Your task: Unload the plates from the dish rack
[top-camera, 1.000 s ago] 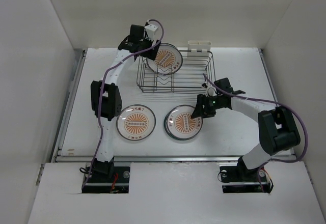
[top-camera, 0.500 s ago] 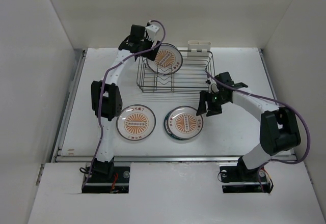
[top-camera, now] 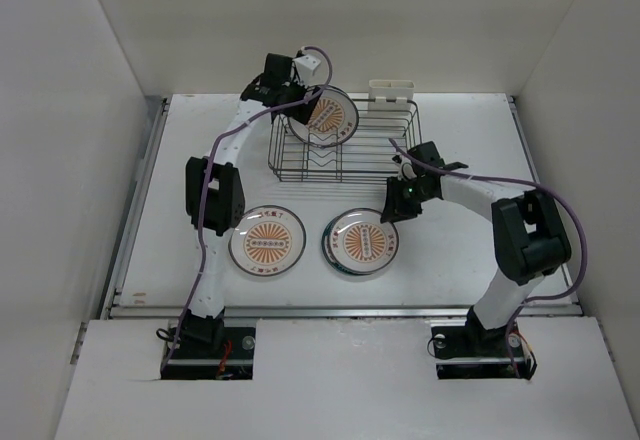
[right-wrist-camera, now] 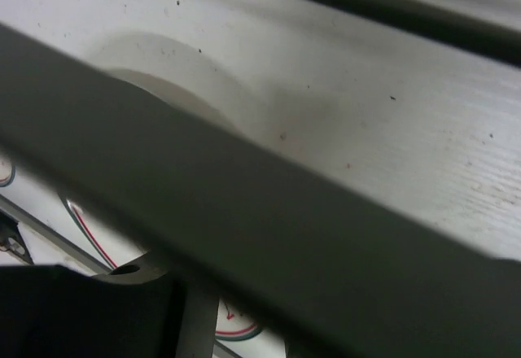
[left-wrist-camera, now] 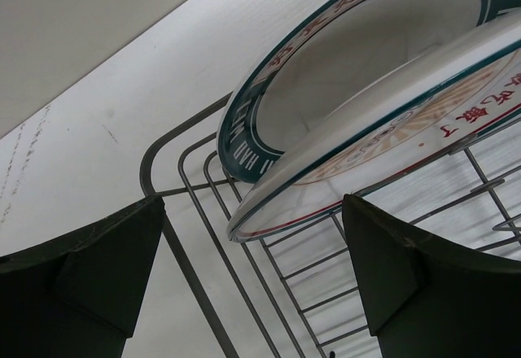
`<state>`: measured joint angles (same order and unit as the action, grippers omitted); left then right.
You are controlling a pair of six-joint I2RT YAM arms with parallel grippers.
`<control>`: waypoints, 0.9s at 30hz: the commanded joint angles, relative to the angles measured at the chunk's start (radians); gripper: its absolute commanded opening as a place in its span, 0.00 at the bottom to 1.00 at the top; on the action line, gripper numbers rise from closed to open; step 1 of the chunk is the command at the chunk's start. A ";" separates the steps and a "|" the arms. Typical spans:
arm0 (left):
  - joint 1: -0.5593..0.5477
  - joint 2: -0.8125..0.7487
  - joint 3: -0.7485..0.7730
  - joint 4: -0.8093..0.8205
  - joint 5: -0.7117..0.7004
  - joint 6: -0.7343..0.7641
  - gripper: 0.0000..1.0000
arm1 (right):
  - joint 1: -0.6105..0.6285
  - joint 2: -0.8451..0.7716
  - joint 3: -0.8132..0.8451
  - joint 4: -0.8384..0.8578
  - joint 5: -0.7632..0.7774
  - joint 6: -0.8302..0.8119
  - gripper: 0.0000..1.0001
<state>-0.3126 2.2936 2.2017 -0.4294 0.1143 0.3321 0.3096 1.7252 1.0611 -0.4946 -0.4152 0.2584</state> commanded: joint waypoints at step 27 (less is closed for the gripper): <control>-0.003 -0.017 0.044 0.023 0.005 0.045 0.88 | 0.140 0.002 0.016 -0.030 0.061 0.061 0.56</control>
<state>-0.3138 2.2936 2.2017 -0.4259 0.1013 0.3542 0.4271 1.7565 1.0710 -0.4137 -0.3435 0.3023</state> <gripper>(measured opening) 0.880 0.549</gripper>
